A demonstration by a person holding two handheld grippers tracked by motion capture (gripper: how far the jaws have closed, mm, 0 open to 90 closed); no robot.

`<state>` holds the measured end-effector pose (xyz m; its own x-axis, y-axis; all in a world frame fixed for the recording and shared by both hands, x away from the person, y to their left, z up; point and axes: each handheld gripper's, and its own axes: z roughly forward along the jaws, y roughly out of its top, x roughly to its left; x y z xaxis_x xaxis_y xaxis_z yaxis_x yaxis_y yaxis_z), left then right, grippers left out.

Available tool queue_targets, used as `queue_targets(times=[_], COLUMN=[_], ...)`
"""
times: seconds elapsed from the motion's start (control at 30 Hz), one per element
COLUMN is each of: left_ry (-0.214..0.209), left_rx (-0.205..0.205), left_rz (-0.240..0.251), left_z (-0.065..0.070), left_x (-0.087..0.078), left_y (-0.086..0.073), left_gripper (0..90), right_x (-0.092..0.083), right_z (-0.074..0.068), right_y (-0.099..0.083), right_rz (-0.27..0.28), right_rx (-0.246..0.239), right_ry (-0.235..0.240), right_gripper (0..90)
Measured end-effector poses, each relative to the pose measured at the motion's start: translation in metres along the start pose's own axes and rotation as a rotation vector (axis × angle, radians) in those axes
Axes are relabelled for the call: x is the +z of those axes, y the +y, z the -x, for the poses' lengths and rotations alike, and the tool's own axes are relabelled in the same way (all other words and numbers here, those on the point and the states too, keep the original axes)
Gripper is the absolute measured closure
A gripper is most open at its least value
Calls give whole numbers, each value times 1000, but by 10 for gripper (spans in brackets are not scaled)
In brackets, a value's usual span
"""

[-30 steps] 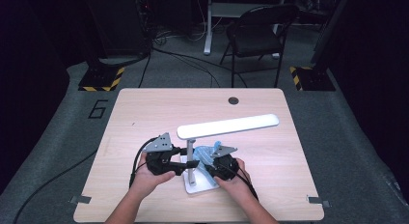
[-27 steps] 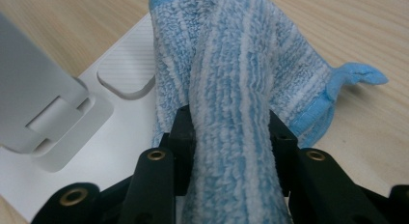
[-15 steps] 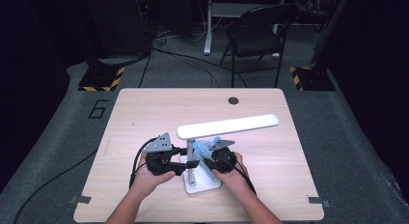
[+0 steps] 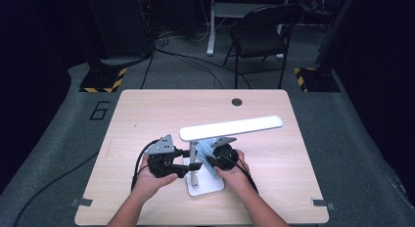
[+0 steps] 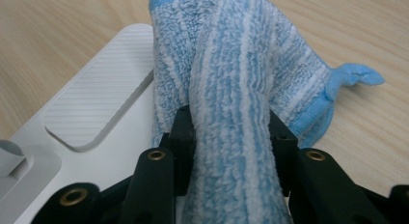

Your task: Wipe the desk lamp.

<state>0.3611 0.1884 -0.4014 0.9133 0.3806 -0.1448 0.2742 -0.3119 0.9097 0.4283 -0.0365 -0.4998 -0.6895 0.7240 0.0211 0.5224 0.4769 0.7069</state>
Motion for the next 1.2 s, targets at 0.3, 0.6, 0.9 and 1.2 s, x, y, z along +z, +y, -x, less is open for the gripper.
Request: queue_targets(times=[0.3,0.6,0.9,1.2], left_ry=[1,-1,2,8], left_rx=[-2,-1,-5,-9], left_rz=[1,5,4,9], left_z=[0,-1,-1,0], left_x=[0,1,0,1], left_y=[0,0,-1,-1], left_gripper=[495,495,496,496], right_x=[7,17,19,29], right_z=[4,9,-2,-15], right_y=[6,16,26,27], right_rz=[12,12,66,42], right_rx=[7,48,98,-9], right_ry=[-25,-50,1,9], right_gripper=[644,643,639,652])
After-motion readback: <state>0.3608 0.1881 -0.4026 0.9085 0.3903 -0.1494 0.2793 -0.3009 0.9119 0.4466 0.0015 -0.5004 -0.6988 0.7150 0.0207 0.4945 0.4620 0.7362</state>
